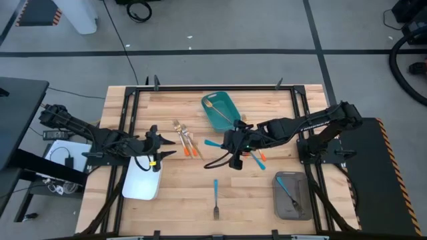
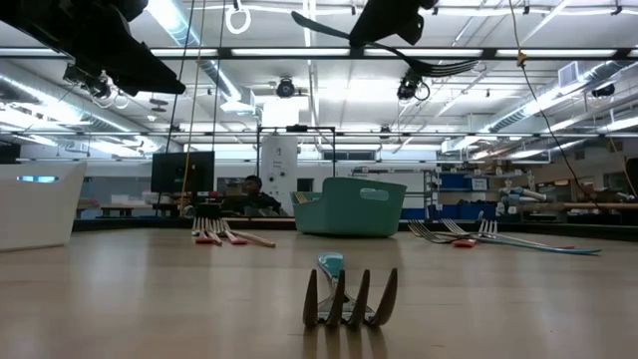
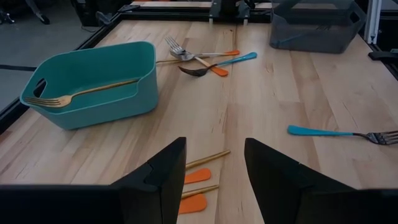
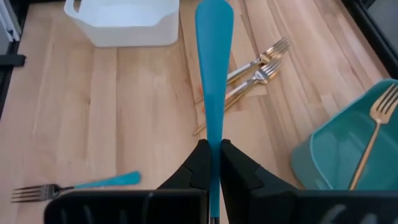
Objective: Sort silverware by color (type)
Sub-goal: Put the blue fork into the black bin
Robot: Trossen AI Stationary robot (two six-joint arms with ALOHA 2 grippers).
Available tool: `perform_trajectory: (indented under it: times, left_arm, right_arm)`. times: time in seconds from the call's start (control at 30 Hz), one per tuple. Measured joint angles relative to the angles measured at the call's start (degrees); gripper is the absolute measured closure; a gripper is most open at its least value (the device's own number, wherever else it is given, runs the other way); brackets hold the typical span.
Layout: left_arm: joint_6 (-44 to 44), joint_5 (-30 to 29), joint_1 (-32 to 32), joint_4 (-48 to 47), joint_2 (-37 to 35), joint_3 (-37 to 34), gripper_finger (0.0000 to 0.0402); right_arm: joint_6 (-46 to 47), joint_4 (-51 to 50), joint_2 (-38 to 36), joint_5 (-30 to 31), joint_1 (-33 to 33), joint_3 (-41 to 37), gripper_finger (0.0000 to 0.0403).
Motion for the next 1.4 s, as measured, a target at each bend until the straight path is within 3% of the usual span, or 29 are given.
perform_trajectory:
  times: [1.4]
  left_arm:
    - [3.04,-0.04,-0.02,0.04,-0.02,0.0,0.023]
  right_arm:
    - [16.14,-23.24,0.04,0.04,6.49,0.0,0.0371]
